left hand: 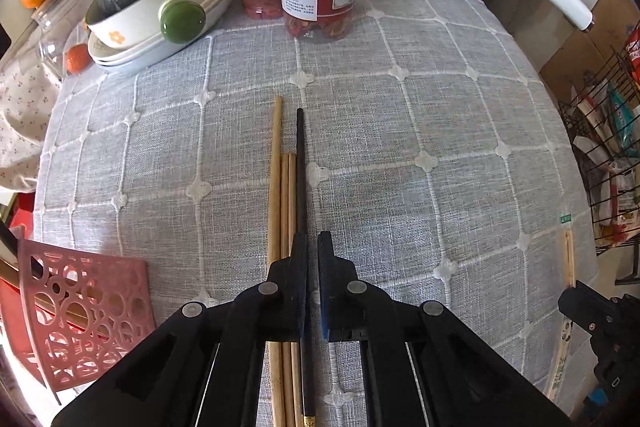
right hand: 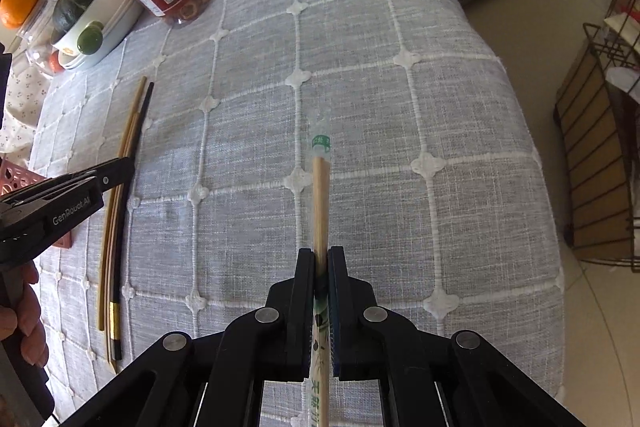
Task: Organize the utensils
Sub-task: 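Grasp the black chopstick with the left gripper while the right holds the wrapped chopsticks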
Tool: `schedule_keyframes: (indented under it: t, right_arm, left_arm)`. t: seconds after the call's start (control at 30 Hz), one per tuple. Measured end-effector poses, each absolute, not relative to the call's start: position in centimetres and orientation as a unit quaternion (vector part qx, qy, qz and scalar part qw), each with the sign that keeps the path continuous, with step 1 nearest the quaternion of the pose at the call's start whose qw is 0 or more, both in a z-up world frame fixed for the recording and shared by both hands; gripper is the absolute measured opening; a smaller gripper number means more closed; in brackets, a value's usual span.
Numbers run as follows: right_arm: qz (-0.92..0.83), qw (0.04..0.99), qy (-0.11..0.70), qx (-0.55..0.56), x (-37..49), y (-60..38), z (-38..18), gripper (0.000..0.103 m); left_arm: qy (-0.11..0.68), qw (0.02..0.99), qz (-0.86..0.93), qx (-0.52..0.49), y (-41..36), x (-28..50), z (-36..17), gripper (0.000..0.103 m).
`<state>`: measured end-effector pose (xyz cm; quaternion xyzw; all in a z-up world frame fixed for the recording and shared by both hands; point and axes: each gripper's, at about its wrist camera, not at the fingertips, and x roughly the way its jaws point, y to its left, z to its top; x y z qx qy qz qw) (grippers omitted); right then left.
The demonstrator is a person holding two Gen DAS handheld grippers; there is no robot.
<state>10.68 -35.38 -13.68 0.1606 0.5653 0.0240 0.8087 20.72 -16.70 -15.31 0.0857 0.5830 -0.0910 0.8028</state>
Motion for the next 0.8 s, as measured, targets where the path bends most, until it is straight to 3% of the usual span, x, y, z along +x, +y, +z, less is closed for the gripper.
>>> schedule_keyframes:
  t: [0.8]
  right_arm:
    - [0.025, 0.81, 0.562, 0.167, 10.7, -35.2, -13.4, 0.004]
  left_arm:
    - [0.601, 0.78, -0.101, 0.145, -21.8, 23.7, -17.0, 0.006]
